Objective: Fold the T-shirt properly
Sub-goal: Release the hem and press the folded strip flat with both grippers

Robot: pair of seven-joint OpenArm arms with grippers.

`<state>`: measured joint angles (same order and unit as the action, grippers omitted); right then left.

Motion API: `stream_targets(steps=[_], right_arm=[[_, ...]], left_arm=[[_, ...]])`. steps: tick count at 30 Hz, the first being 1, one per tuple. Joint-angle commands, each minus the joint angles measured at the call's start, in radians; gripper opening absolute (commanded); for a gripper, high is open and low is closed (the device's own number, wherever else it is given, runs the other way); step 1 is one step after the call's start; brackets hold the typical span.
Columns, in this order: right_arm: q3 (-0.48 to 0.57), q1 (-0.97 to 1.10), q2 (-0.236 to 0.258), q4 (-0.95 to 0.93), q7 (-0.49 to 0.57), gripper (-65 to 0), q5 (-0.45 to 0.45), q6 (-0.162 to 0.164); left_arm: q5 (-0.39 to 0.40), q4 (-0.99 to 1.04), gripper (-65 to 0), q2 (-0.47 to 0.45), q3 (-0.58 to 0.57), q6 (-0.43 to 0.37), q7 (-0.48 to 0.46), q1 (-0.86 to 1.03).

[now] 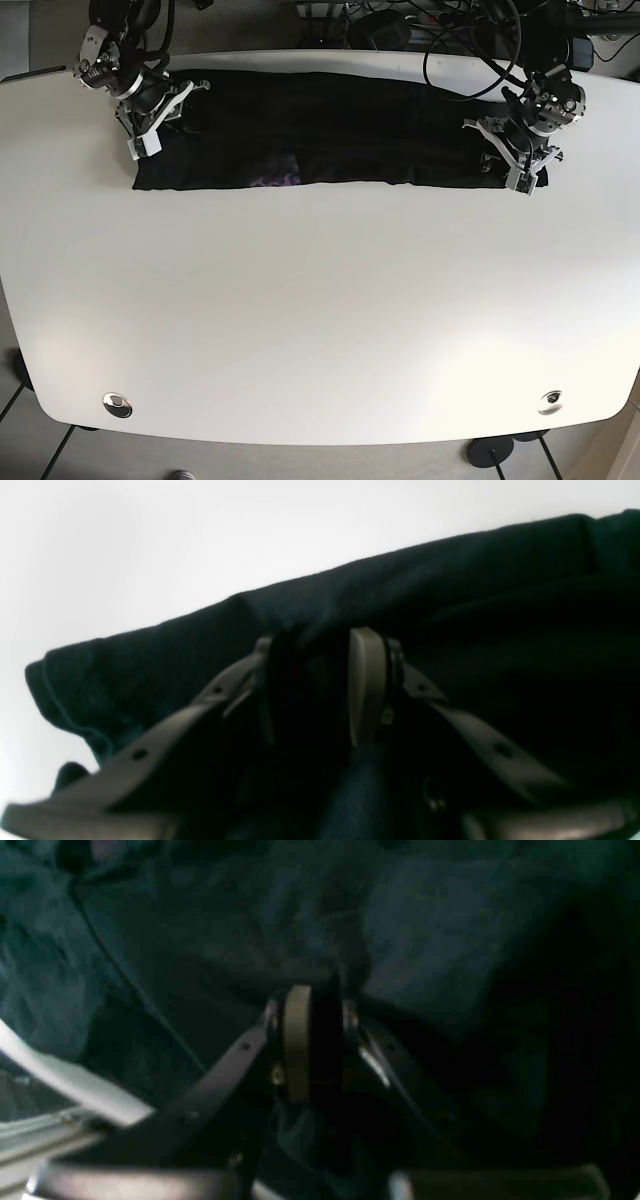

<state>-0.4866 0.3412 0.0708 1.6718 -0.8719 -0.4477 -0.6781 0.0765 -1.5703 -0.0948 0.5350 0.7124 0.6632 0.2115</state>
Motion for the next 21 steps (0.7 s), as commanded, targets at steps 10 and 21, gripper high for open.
stream_targets(steps=[10,21], right_arm=[[0.004,-0.294,0.065,-0.223,0.047,-57.4,0.174,0.018],[0.004,-0.293,0.036,-0.158,0.043,-57.4,0.175,0.014]], left_arm=[[-0.067,0.281,-46.7,-0.052,-0.059,-0.014,-0.013,-0.264],[0.314,0.024,-21.4,-0.099,0.181,-0.014,0.145,-0.205]])
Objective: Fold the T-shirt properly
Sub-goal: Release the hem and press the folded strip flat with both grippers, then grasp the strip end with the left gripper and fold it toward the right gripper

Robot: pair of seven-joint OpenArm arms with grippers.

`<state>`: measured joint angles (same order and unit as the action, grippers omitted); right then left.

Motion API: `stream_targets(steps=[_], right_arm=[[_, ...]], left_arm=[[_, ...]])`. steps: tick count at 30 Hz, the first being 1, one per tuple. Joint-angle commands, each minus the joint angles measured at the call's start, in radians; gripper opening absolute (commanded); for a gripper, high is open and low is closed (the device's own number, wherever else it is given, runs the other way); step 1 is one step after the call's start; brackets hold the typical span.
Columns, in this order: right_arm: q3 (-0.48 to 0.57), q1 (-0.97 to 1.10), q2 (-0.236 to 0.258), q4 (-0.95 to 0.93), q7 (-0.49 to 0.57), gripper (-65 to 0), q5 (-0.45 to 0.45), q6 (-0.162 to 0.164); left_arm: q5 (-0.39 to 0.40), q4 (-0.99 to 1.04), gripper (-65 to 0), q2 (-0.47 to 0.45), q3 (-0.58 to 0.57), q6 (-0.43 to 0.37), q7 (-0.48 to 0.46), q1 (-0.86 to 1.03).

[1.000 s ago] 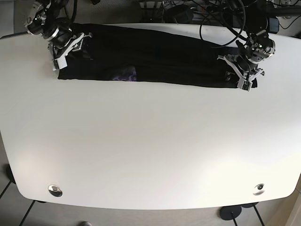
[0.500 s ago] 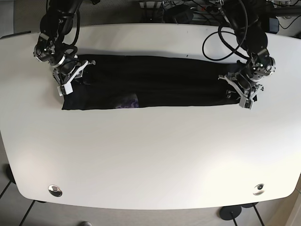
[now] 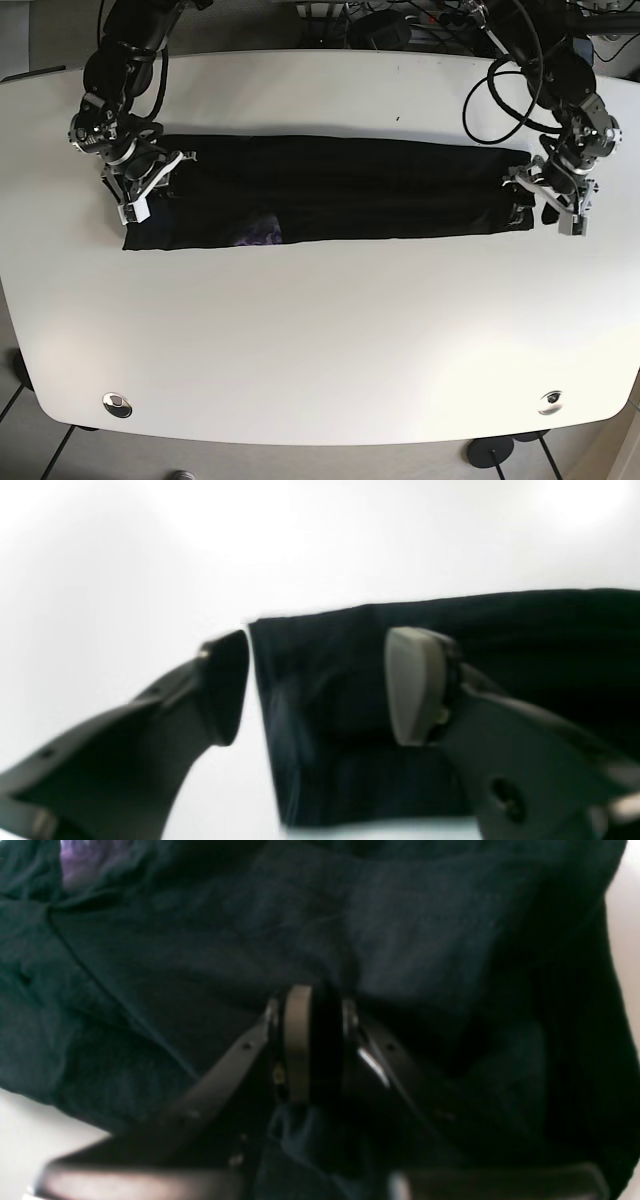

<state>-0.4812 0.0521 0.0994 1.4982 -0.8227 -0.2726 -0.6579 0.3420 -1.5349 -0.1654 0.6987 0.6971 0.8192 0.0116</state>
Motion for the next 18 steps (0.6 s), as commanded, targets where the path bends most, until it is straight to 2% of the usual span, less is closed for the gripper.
stream_targets(steps=[1,5,12,14,15,16,17,18], right_arm=[[-0.001,-0.004,0.007,0.014,-0.007,-57.4,-0.001,-0.006],[-0.001,-0.004,0.006,0.014,-0.007,-57.4,-0.003,-0.007],[-0.001,-0.004,0.006,0.014,-0.007,-57.4,-0.003,-0.009],[-0.001,-0.004,0.004,0.014,-0.007,-57.5,-0.004,-0.009],[-0.001,-0.004,0.004,0.014,-0.007,-57.5,-0.004,-0.009],[-0.001,-0.004,0.004,0.014,-0.007,-57.5,-0.004,-0.009],[-0.001,-0.004,0.004,0.014,-0.007,-57.5,-0.004,-0.009],[-0.001,-0.002,0.004,0.014,-0.007,-57.5,-0.004,-0.009]], left_arm=[[0.107,0.021,-21.1,-0.044,0.036,0.001,-0.002,0.012],[0.188,0.132,-21.0,-0.082,0.051,0.001,-0.004,0.038],[0.193,0.274,-21.0,-0.079,0.042,0.001,-0.001,0.029],[0.191,0.281,-22.6,-0.079,-0.012,0.001,-0.004,0.029],[0.191,0.279,-27.6,-0.079,-0.035,0.001,-0.004,0.029],[0.191,0.279,-36.5,-0.079,-0.047,0.001,-0.005,0.029],[0.191,0.279,-52.5,-0.079,-0.05,0.001,-0.007,0.029],[0.191,0.273,-61.8,-0.079,-0.052,0.001,-0.007,0.029]])
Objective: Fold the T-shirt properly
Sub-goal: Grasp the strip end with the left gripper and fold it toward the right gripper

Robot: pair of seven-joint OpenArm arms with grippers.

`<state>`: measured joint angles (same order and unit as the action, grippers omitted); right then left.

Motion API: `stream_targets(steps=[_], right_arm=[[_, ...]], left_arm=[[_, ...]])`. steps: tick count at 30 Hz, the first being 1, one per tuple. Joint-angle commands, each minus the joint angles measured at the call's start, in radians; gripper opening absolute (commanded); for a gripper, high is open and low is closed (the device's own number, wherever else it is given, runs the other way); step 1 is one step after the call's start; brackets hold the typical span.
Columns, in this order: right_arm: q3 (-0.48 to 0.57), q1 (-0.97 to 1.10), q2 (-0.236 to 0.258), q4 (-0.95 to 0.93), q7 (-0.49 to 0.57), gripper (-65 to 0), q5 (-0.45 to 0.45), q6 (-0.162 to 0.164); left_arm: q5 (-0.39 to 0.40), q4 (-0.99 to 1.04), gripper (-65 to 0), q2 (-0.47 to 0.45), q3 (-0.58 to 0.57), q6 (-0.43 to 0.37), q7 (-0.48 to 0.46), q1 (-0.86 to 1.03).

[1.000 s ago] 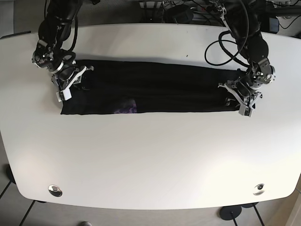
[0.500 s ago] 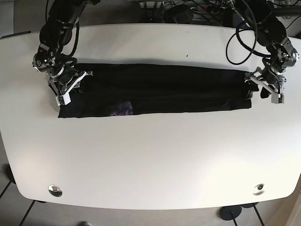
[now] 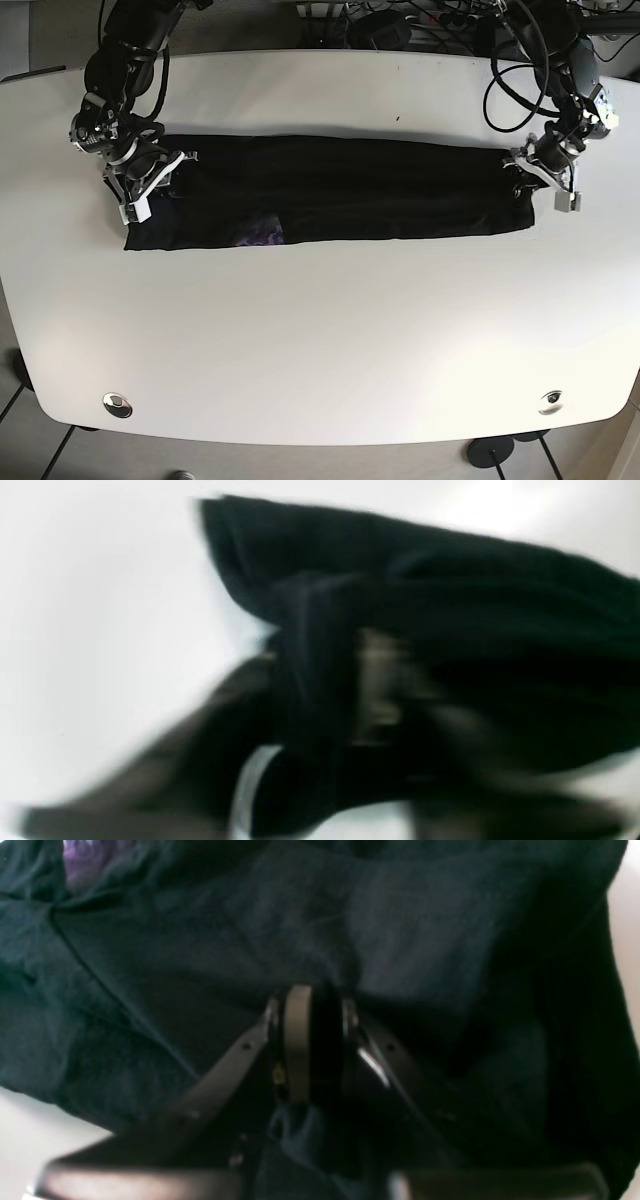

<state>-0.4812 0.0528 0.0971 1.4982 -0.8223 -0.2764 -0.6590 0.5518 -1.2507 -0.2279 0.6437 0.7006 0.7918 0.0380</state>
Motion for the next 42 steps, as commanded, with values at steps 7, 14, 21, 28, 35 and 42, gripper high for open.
stream_targets(steps=[7,14,21,28,35,42], right_arm=[[-0.001,-0.003,0.005,0.014,-0.007,-57.5,-0.001,-0.008],[-0.001,-0.003,-0.021,0.014,-0.007,-57.5,0.006,-0.008],[-0.001,-0.003,-0.021,0.014,-0.007,-57.5,0.001,-0.008],[-0.001,-0.003,-0.021,0.014,-0.007,-57.5,0.001,-0.008],[-0.001,-0.003,-0.021,0.014,-0.007,-57.5,0.001,-0.008],[-0.001,0.015,-0.021,0.018,-0.007,-57.5,0.001,-0.008]], left_arm=[[-0.118,-0.438,-62.5,0.054,-0.103,-0.002,-0.022,0.084],[-0.349,-0.63,-62.4,0.201,-0.437,-0.002,-0.022,0.138],[-0.454,-0.587,-62.2,0.324,-0.552,-0.002,-0.027,0.129],[-0.459,-0.51,-61.9,0.332,-0.585,-0.002,-0.027,0.086],[-0.453,-0.433,-56.9,0.332,-0.597,-0.04,-0.028,0.024],[-0.457,-0.389,-40.6,0.33,-0.7,-0.094,-0.028,-0.013]])
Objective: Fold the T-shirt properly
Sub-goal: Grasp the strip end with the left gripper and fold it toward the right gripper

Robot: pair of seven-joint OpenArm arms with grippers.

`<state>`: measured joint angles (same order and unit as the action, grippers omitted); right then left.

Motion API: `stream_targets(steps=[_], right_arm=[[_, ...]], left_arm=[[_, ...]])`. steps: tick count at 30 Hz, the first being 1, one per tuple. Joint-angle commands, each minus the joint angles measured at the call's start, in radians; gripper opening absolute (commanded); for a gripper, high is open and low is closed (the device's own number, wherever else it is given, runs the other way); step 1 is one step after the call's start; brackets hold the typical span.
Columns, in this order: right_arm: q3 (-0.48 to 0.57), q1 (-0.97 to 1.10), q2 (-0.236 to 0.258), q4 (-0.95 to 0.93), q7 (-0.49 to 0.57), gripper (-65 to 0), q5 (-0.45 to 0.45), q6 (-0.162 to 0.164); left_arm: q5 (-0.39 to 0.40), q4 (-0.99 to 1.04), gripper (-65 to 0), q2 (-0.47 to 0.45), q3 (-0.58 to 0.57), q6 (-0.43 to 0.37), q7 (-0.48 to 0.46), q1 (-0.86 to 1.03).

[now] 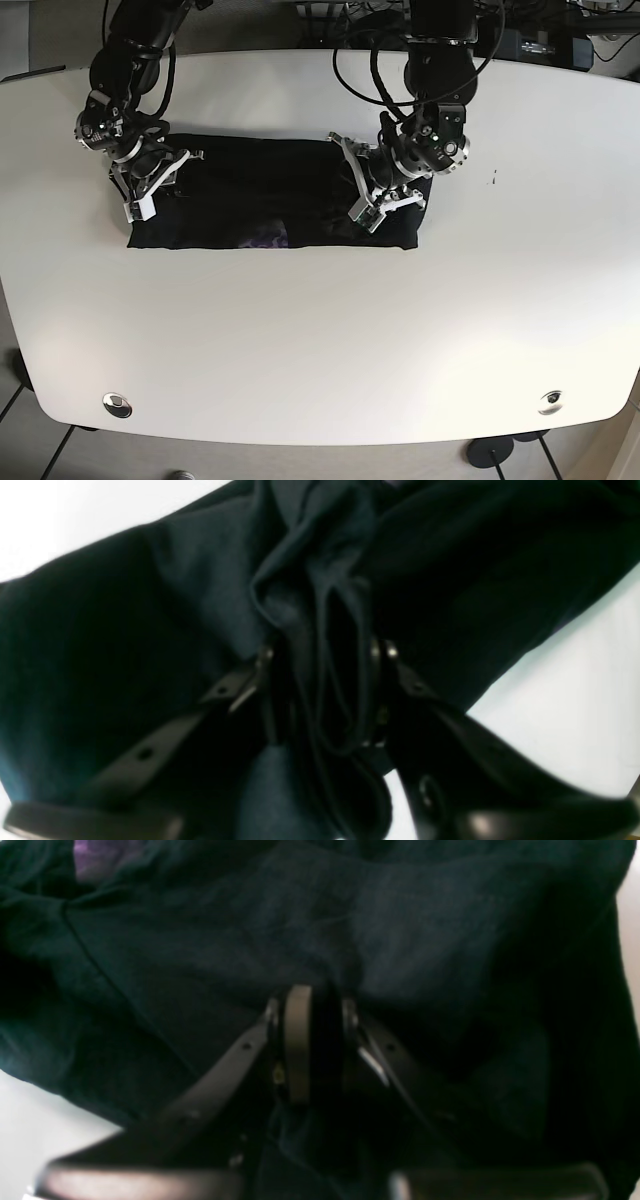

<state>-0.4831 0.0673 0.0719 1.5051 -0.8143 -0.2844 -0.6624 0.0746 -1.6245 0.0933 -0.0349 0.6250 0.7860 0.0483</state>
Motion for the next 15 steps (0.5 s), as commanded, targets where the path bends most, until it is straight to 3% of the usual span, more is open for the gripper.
stream_targets(steps=[1,3,5,9,12,14,15], right_arm=[[0.001,0.002,0.004,0.012,-0.015,-57.5,0.009,-0.004],[0.001,0.002,0.004,0.012,-0.015,-57.5,0.009,-0.004],[0.001,0.002,0.004,0.012,-0.015,-57.5,0.009,-0.004],[0.001,0.002,0.004,0.012,-0.015,-57.5,0.007,-0.006],[0.001,0.002,0.003,0.061,-0.015,-57.5,0.007,-0.007],[0.001,0.002,-0.022,0.125,-0.015,-57.5,0.007,-0.007],[0.001,0.002,-0.039,0.19,-0.015,-57.4,0.007,-0.007]], left_arm=[[0.024,-0.021,-34.9,0.009,-0.052,-0.086,-0.023,-0.023],[0.026,-0.029,-28.7,0.009,-0.095,-0.184,-0.023,-0.026],[0.026,-0.058,-26.9,0.009,-0.147,-0.228,-0.023,-0.028],[0.027,-0.168,-27.1,0.009,-0.191,-0.189,-0.023,-0.021],[0.026,-0.239,-27.4,0.003,-0.133,-0.184,-0.023,-0.02],[0.02,-0.244,-32.8,0.001,-0.038,-0.181,-0.023,-0.018],[0.023,-0.24,-39.4,-0.022,0.036,-0.173,-0.023,-0.018]])
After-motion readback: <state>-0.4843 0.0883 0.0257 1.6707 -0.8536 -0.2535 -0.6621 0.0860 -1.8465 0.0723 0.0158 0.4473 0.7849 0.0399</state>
